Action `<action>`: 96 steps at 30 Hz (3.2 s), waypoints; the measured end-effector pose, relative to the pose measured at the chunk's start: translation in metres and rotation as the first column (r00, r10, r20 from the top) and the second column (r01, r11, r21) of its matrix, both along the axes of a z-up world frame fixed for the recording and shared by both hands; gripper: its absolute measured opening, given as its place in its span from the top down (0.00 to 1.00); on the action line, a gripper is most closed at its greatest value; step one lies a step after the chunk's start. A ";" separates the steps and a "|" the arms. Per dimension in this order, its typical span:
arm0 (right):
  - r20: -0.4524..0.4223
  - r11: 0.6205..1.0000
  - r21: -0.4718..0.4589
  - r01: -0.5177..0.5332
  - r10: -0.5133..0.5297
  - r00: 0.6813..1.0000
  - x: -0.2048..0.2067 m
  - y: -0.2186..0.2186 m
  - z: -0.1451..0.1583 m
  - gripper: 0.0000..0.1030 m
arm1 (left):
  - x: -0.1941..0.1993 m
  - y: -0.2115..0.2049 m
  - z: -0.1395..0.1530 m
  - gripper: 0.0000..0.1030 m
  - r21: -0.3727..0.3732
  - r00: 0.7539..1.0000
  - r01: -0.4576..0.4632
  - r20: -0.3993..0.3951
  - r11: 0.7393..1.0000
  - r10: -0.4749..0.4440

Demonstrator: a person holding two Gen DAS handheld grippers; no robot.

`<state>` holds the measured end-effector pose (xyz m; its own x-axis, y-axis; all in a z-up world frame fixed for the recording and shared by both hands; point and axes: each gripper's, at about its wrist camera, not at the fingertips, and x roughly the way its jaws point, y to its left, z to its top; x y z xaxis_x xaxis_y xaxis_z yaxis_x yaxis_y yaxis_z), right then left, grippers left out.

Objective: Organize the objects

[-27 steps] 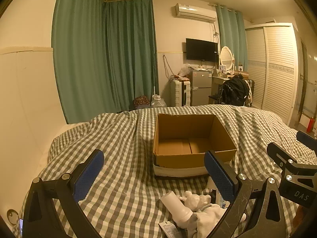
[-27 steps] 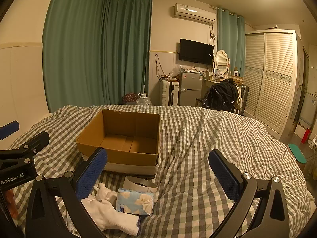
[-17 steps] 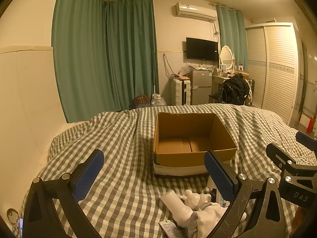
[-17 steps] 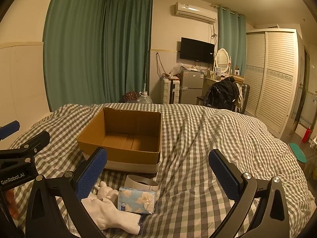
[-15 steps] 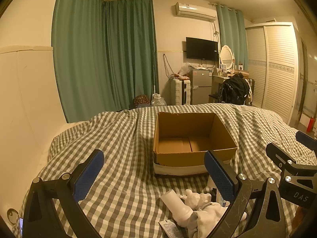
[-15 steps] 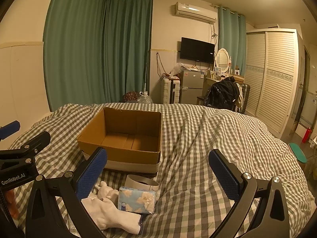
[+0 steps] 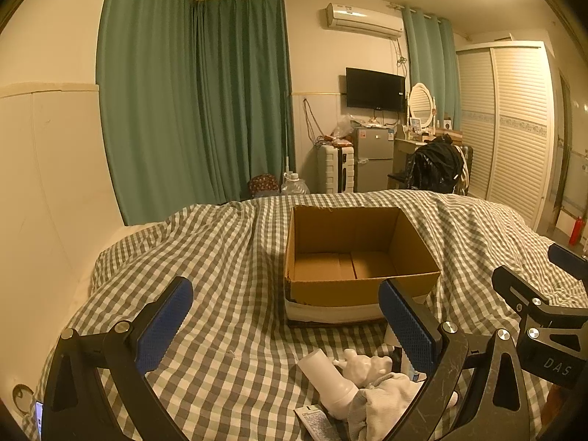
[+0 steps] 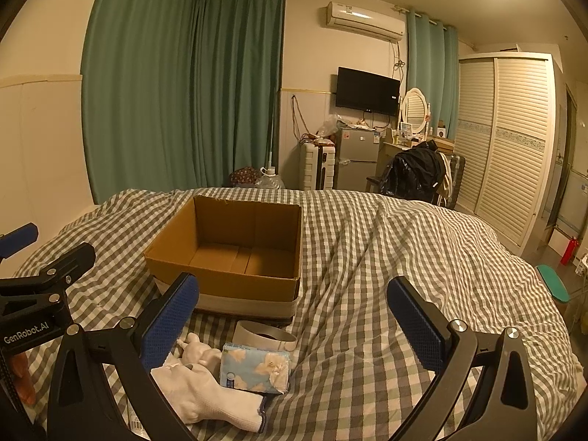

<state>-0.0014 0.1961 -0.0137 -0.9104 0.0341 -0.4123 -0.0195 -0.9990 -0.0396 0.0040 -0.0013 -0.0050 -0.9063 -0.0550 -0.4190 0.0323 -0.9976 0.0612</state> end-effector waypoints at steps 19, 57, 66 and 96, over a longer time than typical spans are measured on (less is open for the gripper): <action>0.016 1.000 0.008 -0.007 0.007 1.000 -0.001 -0.001 0.000 0.00 | -0.004 -0.005 -0.004 0.00 0.011 1.000 -0.007 0.018 1.000 0.006; 0.065 0.998 0.032 -0.055 0.053 0.996 -0.016 0.001 0.019 0.00 | -0.030 0.002 -0.025 0.00 0.028 0.985 0.014 0.173 1.000 -0.018; 0.310 0.997 -0.012 -0.073 0.073 0.948 -0.061 0.005 -0.046 0.00 | -0.060 0.006 -0.079 0.01 0.034 0.939 0.027 0.341 0.999 -0.037; 0.505 0.982 -0.112 -0.150 0.186 0.843 -0.087 -0.010 -0.108 0.30 | -0.094 0.007 -0.136 0.59 0.165 0.838 0.154 0.501 0.974 -0.217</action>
